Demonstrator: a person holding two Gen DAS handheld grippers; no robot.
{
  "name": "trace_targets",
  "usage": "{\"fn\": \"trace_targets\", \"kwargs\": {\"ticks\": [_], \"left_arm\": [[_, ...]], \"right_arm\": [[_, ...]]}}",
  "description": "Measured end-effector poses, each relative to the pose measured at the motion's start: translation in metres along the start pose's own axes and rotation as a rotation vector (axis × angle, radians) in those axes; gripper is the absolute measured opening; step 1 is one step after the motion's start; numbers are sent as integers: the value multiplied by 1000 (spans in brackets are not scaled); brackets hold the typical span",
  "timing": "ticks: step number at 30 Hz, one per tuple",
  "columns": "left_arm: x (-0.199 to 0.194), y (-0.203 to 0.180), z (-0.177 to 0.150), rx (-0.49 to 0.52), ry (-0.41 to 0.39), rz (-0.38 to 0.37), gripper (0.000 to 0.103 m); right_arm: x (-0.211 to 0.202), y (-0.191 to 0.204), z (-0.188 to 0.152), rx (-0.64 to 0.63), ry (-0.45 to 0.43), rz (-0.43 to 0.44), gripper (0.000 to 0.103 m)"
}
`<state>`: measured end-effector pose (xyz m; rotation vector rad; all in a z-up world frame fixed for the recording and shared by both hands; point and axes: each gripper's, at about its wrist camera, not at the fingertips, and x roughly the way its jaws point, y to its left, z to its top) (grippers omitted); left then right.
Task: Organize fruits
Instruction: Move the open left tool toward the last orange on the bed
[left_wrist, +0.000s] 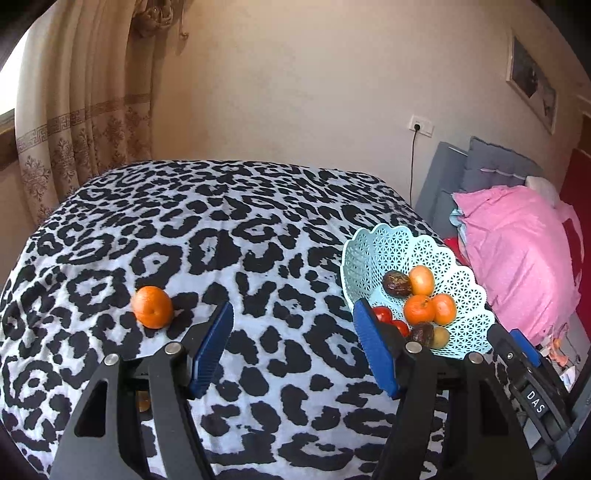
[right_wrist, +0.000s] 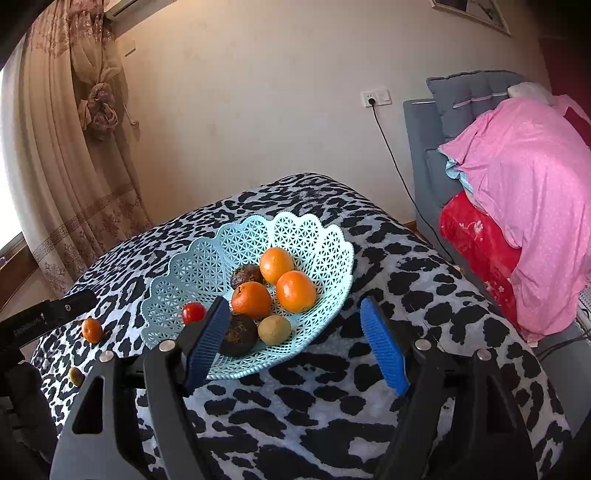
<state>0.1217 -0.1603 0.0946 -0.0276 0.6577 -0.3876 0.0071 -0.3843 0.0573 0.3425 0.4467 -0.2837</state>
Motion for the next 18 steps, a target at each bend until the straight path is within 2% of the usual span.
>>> {"fn": "trace_targets", "kwargs": {"ticks": [10,12,18], "left_arm": [[-12,-3,-1,45,-43,50,68],[-13,-3,-1,48,-49,55,75],[-19,-3,-4,73,-71,80,76]], "right_arm": [[0,1,0,0,2,7,75],[-1,2,1,-1,1,12,75],[-9,7,5,-4,-13,37,78]]}}
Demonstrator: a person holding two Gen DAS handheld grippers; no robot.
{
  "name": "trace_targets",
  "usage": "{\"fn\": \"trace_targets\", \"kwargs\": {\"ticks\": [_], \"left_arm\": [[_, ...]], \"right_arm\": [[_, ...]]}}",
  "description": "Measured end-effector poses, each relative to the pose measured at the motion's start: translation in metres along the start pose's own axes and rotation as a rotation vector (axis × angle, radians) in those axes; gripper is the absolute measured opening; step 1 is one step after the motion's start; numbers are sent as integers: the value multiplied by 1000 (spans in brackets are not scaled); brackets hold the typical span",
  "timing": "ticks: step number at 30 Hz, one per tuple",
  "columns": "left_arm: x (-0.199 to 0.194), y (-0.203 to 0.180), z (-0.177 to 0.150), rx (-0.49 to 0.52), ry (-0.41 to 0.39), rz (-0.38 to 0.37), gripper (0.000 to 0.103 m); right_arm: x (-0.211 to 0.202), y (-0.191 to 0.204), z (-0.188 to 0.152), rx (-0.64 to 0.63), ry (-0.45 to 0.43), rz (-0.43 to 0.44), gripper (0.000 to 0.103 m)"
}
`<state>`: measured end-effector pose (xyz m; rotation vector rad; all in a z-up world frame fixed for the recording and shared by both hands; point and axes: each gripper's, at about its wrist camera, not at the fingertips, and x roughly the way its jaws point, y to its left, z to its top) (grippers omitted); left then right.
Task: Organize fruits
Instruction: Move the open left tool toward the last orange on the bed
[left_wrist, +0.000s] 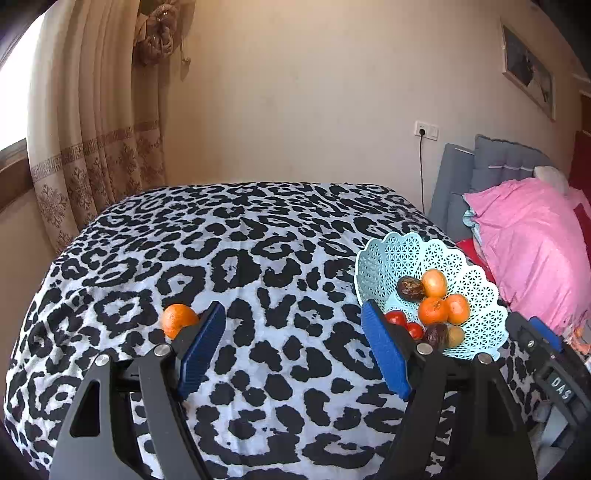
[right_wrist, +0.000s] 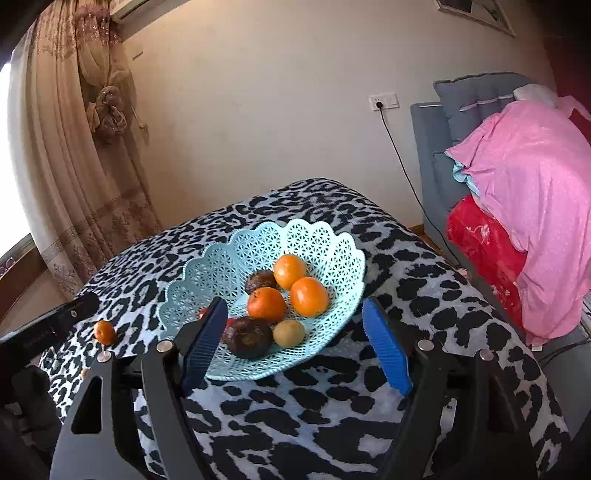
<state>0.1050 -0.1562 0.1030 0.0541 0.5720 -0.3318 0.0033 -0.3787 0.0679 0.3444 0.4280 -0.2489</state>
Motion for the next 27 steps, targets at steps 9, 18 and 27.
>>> {"fn": "trace_targets", "kwargs": {"ticks": [9,18,27], "left_arm": [[-7,3,-2,8,-12,13,76],[-7,7,-3,5,-11,17,76],[-7,12,-5,0,-9,26,76]], "right_arm": [[-16,15,3,-19,-18,60,81],[-27,33,0,-48,-11,108,82],[-27,44,-5,-71,10,134,82]]}}
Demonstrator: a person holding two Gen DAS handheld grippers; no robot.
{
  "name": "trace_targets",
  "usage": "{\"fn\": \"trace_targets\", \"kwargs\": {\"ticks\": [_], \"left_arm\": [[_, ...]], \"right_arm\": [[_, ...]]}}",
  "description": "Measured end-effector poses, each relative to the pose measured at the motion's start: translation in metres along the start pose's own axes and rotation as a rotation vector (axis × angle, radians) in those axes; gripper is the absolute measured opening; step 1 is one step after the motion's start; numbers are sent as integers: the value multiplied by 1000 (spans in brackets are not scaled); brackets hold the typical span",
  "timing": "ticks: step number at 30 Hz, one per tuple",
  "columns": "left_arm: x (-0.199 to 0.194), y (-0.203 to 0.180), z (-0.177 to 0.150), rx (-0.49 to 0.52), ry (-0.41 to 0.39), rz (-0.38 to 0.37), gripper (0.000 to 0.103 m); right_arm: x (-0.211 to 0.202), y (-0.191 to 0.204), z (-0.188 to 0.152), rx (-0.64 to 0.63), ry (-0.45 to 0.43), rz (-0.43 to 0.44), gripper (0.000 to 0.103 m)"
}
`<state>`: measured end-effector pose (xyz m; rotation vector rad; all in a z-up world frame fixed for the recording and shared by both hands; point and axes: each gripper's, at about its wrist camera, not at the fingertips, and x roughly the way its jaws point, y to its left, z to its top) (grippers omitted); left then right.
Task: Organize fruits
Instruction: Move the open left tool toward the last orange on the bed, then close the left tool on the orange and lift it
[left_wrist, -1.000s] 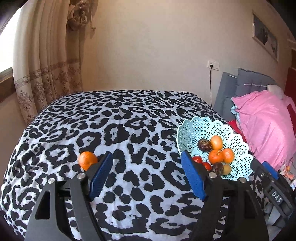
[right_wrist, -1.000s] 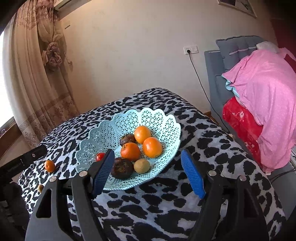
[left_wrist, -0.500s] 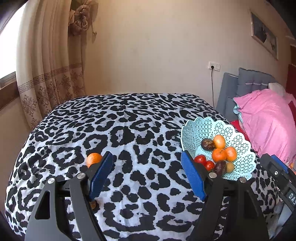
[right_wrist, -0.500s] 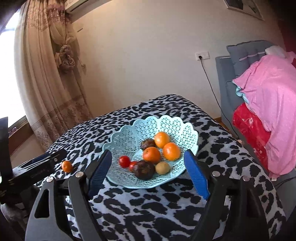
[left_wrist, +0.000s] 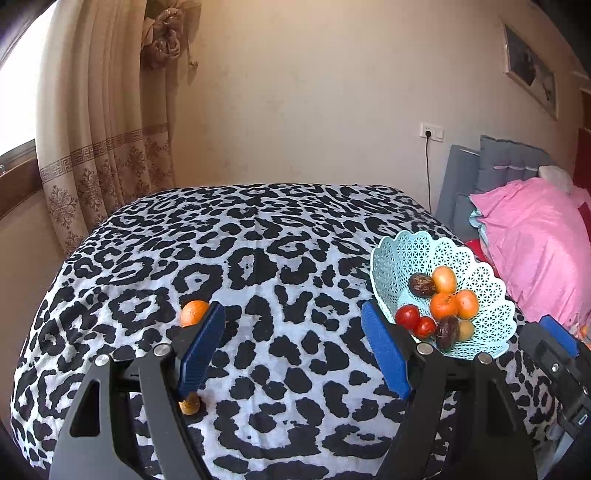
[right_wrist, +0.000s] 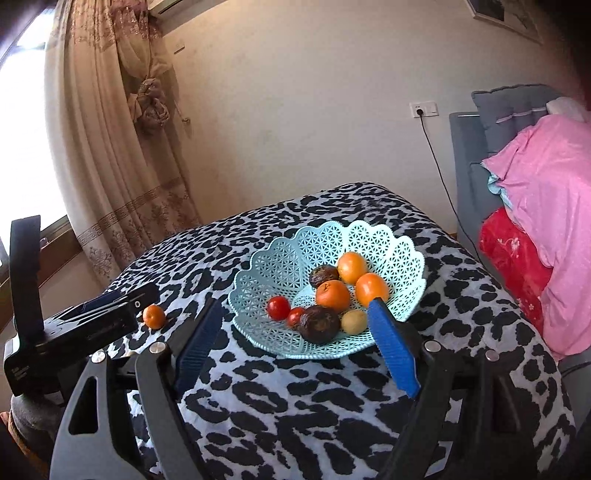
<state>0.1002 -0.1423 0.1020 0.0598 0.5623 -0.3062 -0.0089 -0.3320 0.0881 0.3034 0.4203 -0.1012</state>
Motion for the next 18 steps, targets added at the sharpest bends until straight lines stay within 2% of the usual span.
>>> {"fn": "trace_targets", "kwargs": {"ticks": [18], "left_arm": [[5,8,-4,7,2,20,76]], "right_arm": [[3,18,-10,-46,45,46,83]]}}
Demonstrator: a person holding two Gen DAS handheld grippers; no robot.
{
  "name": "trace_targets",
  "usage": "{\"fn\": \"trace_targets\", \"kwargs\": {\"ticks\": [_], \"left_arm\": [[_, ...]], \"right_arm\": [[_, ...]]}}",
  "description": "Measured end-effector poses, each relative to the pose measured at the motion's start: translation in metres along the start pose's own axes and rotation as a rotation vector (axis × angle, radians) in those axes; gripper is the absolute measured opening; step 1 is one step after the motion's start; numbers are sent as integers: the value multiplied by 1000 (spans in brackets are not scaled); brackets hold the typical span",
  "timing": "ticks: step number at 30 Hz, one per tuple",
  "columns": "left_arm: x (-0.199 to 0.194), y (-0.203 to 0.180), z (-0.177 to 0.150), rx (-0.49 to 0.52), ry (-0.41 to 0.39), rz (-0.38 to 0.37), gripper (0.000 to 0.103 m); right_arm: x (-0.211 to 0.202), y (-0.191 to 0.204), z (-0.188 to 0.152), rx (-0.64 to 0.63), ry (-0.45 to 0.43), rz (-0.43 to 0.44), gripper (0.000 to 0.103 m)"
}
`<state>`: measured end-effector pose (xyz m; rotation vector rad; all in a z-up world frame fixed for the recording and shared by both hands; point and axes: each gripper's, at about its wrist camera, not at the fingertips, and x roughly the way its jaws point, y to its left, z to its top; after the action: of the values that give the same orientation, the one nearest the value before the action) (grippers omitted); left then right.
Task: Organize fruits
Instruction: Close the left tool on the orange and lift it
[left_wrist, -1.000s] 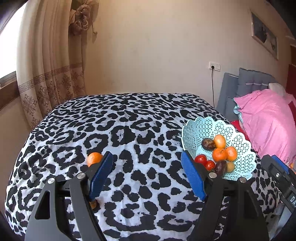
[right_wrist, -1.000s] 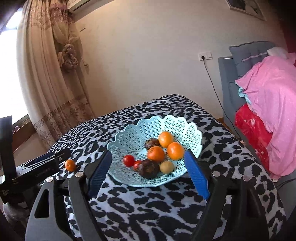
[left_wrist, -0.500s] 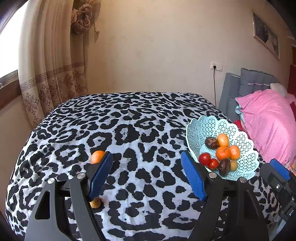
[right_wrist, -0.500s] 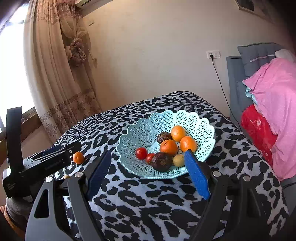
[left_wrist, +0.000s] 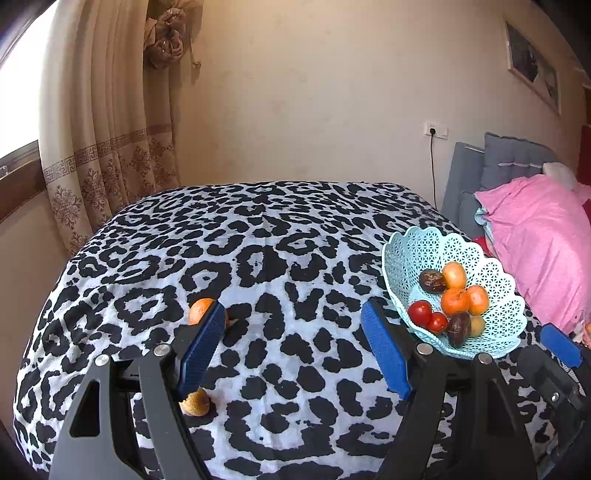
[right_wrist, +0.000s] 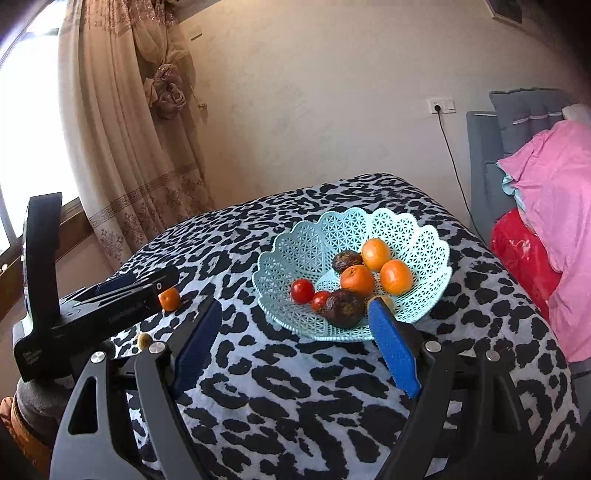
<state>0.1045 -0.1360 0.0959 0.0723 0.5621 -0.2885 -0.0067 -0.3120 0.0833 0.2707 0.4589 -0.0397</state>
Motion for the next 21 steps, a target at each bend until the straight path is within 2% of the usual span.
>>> {"fn": "trace_targets", "kwargs": {"ticks": [6,16,21], "left_arm": [[9,18,0,-27,25,9,76],[42,94,-1,-197,146,28,76],[61,104,2,-206,194,14,66]], "right_arm": [[2,7,-3,-18,18,17,83],[11,17,-13,-57,58,40,83],[17,18,-17,-67,84,49,83]]}}
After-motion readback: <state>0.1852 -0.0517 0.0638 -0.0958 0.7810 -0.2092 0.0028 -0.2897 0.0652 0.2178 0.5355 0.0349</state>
